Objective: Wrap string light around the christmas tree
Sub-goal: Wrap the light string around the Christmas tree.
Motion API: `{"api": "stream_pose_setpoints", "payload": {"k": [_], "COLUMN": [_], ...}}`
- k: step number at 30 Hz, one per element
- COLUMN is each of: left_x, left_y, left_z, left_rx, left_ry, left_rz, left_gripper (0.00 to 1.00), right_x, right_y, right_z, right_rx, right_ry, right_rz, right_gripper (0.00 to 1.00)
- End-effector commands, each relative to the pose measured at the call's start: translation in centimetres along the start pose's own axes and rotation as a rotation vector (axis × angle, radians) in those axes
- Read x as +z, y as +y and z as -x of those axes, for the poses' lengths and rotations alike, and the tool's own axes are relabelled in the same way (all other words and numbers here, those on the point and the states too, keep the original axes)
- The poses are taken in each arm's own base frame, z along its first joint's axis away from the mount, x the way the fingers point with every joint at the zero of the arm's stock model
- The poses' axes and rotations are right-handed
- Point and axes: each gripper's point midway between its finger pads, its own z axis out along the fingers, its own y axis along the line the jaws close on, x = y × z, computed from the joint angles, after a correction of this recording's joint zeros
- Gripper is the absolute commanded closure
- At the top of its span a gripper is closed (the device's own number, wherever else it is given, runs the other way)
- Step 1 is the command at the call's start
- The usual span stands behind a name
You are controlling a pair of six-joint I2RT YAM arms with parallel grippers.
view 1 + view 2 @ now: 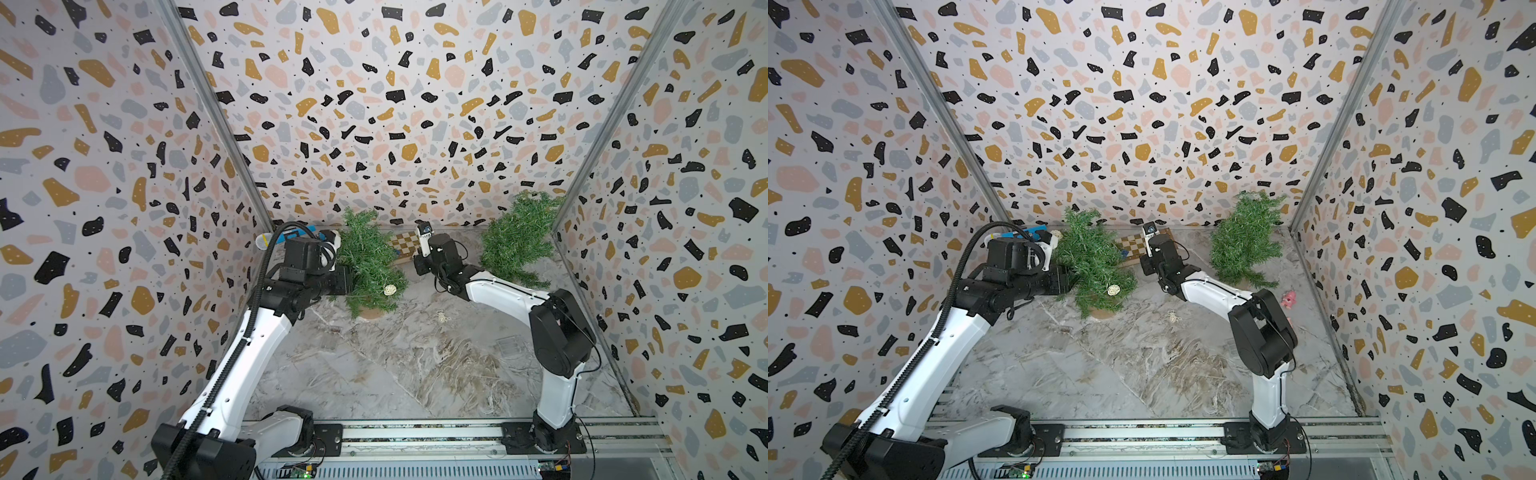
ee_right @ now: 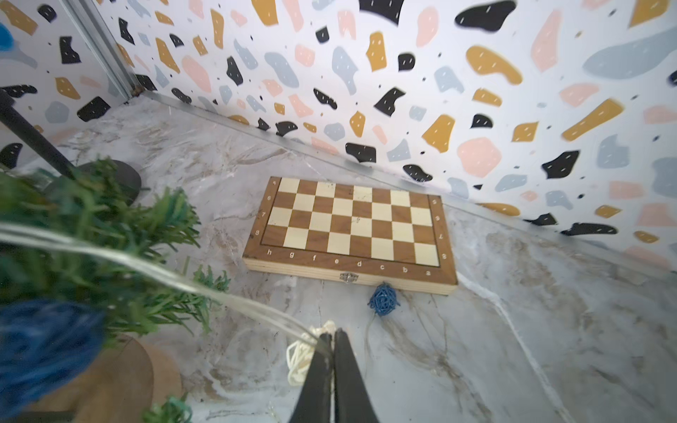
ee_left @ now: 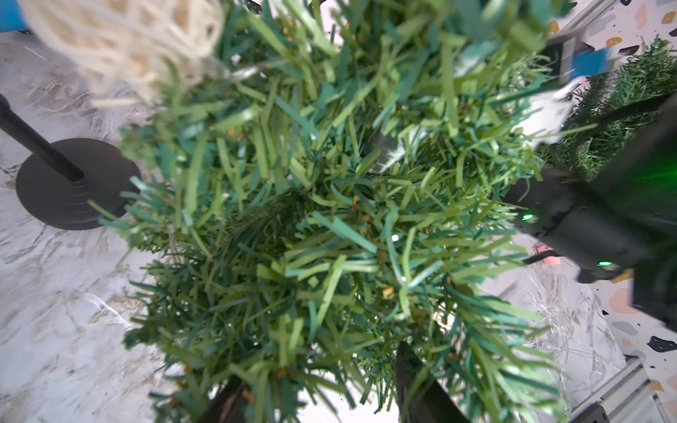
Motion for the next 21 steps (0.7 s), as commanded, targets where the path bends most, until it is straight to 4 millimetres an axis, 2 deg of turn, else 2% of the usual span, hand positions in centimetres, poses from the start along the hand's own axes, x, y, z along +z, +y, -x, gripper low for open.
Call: {"api": "stream_pose_setpoints", "payload": {"k": [1, 4, 6, 11, 13, 15, 17, 21], "left_x": [-1.1, -1.2, -1.0, -1.8, -2.4, -2.5, -2.0, -1.1], "left_y": [-1.9, -2.5, -2.8, -5.0, -5.9, -6.8, -7.5, -8.6], "left_z": [1.9, 2.2, 2.2, 2.1, 1.6, 0.8, 0.1, -0.6], "left_rx": [0.0, 0.002, 0.004, 0.038, 0.091, 0.143, 0.177, 0.229], "left_ry": [-0.061, -0.071, -0.069, -0.076, -0.082, -0.078, -0.061, -0.039], "left_rz": [-0.071, -0.1, -0.121, -0.205, -0.219, -0.233, -0.246, -0.262], "left_gripper": [0.46, 0.46, 0.46, 0.46, 0.42, 0.36, 0.36, 0.36], "right_x": [-3.0, -5.3, -7.4, -12.4, -13.8, -14.7, -15.6, -16.8], "right_y": [0.0, 0.4, 1.0, 3.7, 4.9, 5.6, 6.2, 7.5], "right_z": [1.5, 1.4, 2.2, 6.1, 7.5, 8.5, 9.6, 10.6], "right_rx": [-0.038, -0.036, -0.016, 0.074, 0.107, 0.139, 0.165, 0.2], "right_ry": [0.023, 0.071, 0.073, 0.031, 0.016, 0.003, -0.018, -0.034], "right_rz": [0.031, 0.11, 0.183, 0.454, 0.538, 0.591, 0.644, 0.726], "right_gripper": [0.93, 0.93, 0.93, 0.93, 0.93, 0.93, 0.93, 0.94]}}
